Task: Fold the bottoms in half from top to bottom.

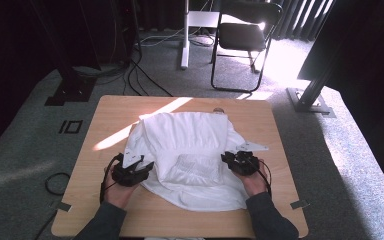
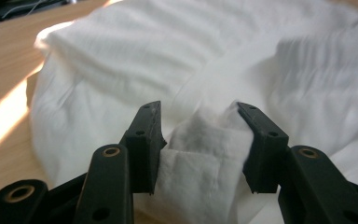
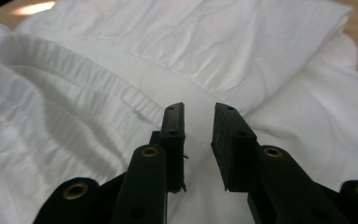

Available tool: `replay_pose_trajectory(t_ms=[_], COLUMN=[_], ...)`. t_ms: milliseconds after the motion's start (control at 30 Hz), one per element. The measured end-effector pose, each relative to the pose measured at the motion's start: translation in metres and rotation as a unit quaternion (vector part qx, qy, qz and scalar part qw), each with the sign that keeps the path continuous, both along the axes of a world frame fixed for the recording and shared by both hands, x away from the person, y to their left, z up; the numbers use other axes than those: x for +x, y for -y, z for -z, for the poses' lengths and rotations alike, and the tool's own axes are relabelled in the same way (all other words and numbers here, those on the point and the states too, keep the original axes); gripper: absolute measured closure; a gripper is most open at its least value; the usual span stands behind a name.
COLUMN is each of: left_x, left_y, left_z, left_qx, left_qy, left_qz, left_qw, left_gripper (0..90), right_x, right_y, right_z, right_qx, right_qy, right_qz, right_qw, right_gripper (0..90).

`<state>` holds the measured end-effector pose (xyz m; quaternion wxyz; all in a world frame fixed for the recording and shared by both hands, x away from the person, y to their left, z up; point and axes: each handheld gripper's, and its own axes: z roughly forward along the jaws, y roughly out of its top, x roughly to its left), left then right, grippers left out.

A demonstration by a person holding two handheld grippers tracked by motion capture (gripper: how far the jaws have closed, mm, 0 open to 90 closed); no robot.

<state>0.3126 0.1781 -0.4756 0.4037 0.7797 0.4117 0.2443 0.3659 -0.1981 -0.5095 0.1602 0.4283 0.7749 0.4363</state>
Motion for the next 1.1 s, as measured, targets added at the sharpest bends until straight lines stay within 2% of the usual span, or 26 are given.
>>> replay_pose_trajectory(t_ms=[33, 100, 167, 200, 233, 267, 300, 367, 400, 467, 533, 567, 633, 733, 800, 833, 933, 1000, 1033, 1067, 1100], left_x=[0.001, 0.006, 0.014, 0.018, 0.018, 0.023, 0.029, 0.029, 0.047, 0.055, 0.059, 0.061, 0.065, 0.062, 0.056, 0.056, 0.040, 0.027, 0.027, 0.011, 0.006], left_y=[0.005, 0.013, 0.025, 0.030, 0.030, 0.041, 0.048, 0.048, 0.059, 0.062, 0.063, 0.064, 0.066, 0.069, 0.069, 0.069, 0.066, 0.065, 0.065, 0.064, 0.063], left_z=[-0.005, -0.009, -0.008, -0.008, -0.008, -0.008, -0.005, -0.005, 0.008, 0.014, 0.018, 0.021, 0.028, 0.036, 0.037, 0.037, 0.036, 0.038, 0.038, 0.043, 0.045], left_qx=[-0.005, -0.014, -0.008, -0.012, -0.012, -0.016, -0.005, -0.005, 0.007, 0.028, 0.029, 0.029, 0.032, 0.025, 0.025, 0.025, 0.015, 0.020, 0.020, 0.031, 0.035], left_qy=[0.007, 0.007, 0.001, -0.004, -0.004, 0.002, -0.005, -0.005, -0.037, -0.059, -0.059, -0.065, -0.090, -0.114, -0.115, -0.115, -0.114, -0.114, -0.114, -0.115, -0.116], left_qz=[0.001, 0.012, 0.014, 0.015, 0.015, 0.020, 0.025, 0.025, 0.023, 0.013, 0.011, 0.017, 0.036, 0.077, 0.094, 0.094, 0.118, 0.133, 0.133, 0.147, 0.153], left_qw=[1.0000, 0.9998, 0.9999, 0.9998, 0.9998, 0.9997, 0.9997, 0.9997, 0.9990, 0.9978, 0.9978, 0.9973, 0.9948, 0.9902, 0.9886, 0.9886, 0.9863, 0.9844, 0.9844, 0.9819, 0.9808], left_gripper=[54.5, 54.7, 55.2, 55.8, 56.1, 56.1, 57.7, 57.4, 57.4, 57.8, 59.1, 59.4, 59.9, 61.1, 61.1, 61.1, 61.0, 60.6, 60.2, 59.6, 59.3], right_x=[0.004, 0.012, 0.017, 0.019, 0.019, 0.021, 0.023, 0.024, 0.026, 0.027, 0.028, 0.029, 0.031, 0.027, 0.021, 0.021, 0.005, -0.004, -0.004, -0.018, -0.022], right_y=[-0.002, -0.007, -0.010, -0.011, -0.011, -0.012, -0.012, -0.012, -0.011, -0.008, -0.008, -0.010, -0.013, -0.017, -0.017, -0.017, -0.014, -0.012, -0.012, -0.011, -0.012], right_z=[0.003, 0.010, 0.014, 0.016, 0.016, 0.018, 0.019, 0.020, 0.021, 0.020, 0.020, 0.021, 0.023, 0.023, 0.021, 0.021, 0.017, 0.015, 0.015, 0.013, 0.011], right_qx=[-0.001, -0.007, -0.009, -0.009, -0.009, -0.011, -0.008, -0.011, -0.013, -0.006, -0.007, -0.014, -0.021, -0.008, 0.006, 0.006, 0.022, 0.033, 0.033, 0.036, 0.034], right_qy=[-0.005, -0.017, -0.026, -0.030, -0.030, -0.030, -0.038, -0.038, -0.041, -0.038, -0.041, -0.044, -0.054, -0.058, -0.056, -0.056, -0.052, -0.049, -0.049, -0.042, -0.034], right_qz=[0.001, 0.002, 0.004, 0.004, 0.004, 0.006, 0.006, 0.007, 0.015, 0.027, 0.025, 0.022, 0.011, -0.009, -0.025, -0.025, -0.046, -0.061, -0.061, -0.091, -0.099], right_qw=[1.0000, 0.9998, 0.9996, 0.9995, 0.9995, 0.9995, 0.9992, 0.9992, 0.9990, 0.9989, 0.9988, 0.9987, 0.9983, 0.9982, 0.9981, 0.9981, 0.9973, 0.9964, 0.9964, 0.9943, 0.9939], right_gripper=[73.9, 73.6, 73.7, 73.6, 73.6, 73.4, 73.3, 73.3, 71.9, 71.7, 71.0, 70.8, 70.6, 70.5, 69.5, 69.5, 68.2, 67.5, 67.5, 65.6, 65.2])
